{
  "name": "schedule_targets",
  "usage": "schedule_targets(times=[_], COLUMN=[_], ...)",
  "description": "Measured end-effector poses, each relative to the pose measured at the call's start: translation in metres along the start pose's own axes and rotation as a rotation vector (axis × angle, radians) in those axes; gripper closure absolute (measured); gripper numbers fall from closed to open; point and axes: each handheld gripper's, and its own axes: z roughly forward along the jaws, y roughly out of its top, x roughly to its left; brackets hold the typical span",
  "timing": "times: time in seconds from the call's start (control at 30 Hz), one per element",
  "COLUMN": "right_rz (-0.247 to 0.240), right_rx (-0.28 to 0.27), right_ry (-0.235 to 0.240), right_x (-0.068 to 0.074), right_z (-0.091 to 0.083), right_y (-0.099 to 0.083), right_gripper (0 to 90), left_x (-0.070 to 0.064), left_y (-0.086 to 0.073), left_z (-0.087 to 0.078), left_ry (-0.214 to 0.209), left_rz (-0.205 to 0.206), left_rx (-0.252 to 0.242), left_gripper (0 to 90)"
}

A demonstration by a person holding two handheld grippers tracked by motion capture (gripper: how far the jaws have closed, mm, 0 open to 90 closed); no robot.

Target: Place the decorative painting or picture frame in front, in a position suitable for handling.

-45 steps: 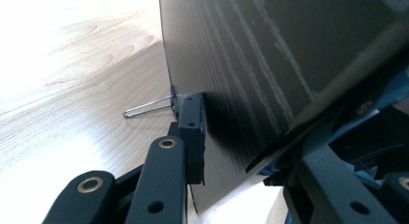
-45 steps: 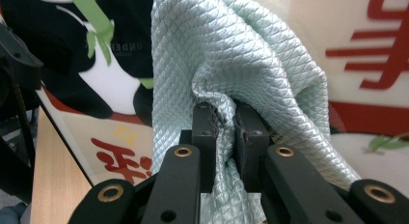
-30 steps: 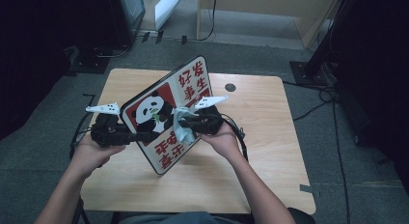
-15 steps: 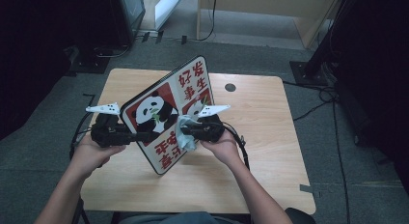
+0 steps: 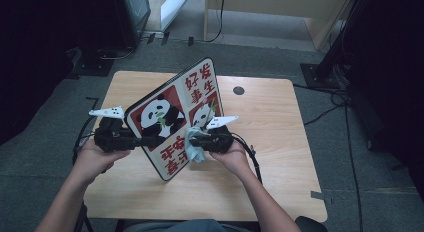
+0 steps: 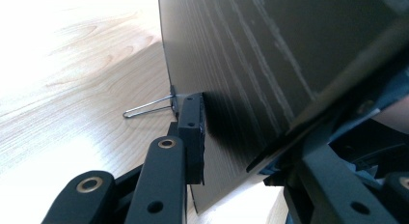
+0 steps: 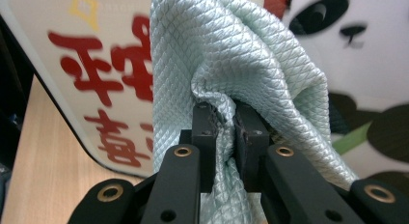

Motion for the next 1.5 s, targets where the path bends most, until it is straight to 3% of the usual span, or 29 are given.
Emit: schedule_targets(times=[0.2,0.43,0.6,0.8,1.17,1.23,1.5], right_rz=[0.015,0.029,0.139,0.110,0.078,0.078,-0.004], right_rx=[0.051,0.069,0.079,0.087,0.031,0.022,-0.022], right_ry=[-0.006,-0.007,0.052,0.033,0.005,0.015,0.028], right_x=[-0.003,-0.005,-0.011,-0.007,0.005,0.007,0.024], right_z=[0.005,0.009,0.009,0.003,-0.020,-0.024,-0.041], right_y=[-0.010,-0.018,-0.016,-0.008,0.030,0.041,0.093], right_gripper=[81.3,81.2,81.5,81.6,81.7,81.8,81.8], left_x=[0.001,0.001,0.002,0.001,0.000,0.000,0.000], left_y=[0.001,0.002,0.001,0.001,0.002,0.002,0.001], left_z=[0.000,0.000,0.000,0.000,0.000,0.000,0.000], left_ry=[0.002,0.001,0.001,0.008,0.013,0.014,0.011], left_rz=[0.001,0.005,0.010,0.018,0.013,0.014,0.009], left_rx=[-0.001,0.001,0.000,0.000,0.000,0.001,0.000], left_gripper=[69.8,69.8,69.6,69.7,69.8,69.9,69.8])
